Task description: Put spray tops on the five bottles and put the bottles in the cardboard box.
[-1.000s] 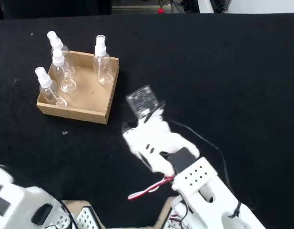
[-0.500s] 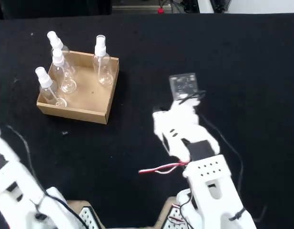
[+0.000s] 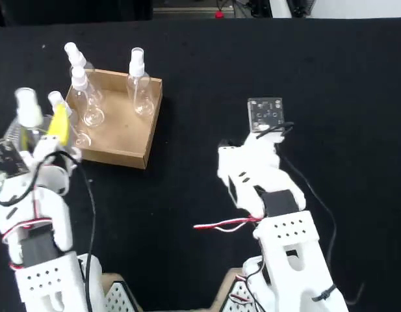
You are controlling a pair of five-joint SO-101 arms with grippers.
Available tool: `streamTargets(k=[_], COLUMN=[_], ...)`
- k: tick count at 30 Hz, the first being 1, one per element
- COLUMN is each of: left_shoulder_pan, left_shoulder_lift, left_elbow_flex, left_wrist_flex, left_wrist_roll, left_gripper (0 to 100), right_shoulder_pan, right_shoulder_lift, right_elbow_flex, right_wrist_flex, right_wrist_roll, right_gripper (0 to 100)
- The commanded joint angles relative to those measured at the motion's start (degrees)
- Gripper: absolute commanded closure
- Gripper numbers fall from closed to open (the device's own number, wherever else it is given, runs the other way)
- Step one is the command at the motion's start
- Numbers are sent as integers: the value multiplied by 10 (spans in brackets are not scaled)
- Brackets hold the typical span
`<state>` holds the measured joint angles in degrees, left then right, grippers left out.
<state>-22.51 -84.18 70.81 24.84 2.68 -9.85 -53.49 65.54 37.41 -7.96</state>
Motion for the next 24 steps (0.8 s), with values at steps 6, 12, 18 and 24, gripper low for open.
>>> streamTargets(k=[6,12,18,24], left_shoulder_pan=[177,198,200,200], left_shoulder_lift=[-22,47,257,387], left_elbow_flex=[7,7,-62,-71], left_wrist_flex=[-5,-128,-235,-377], left_wrist_roll=[10,9,11,9], left_gripper=[744,745,745,745], right_shoulder_pan=[71,72,72,83], right_shoulder_lift=[-4,-6,-7,-7], right_elbow_flex=[-53,-54,-54,-55], right_wrist_flex=[-16,-17,-17,-17], right_wrist_roll=[-7,-7,-6,-4], right_gripper=[972,972,972,972])
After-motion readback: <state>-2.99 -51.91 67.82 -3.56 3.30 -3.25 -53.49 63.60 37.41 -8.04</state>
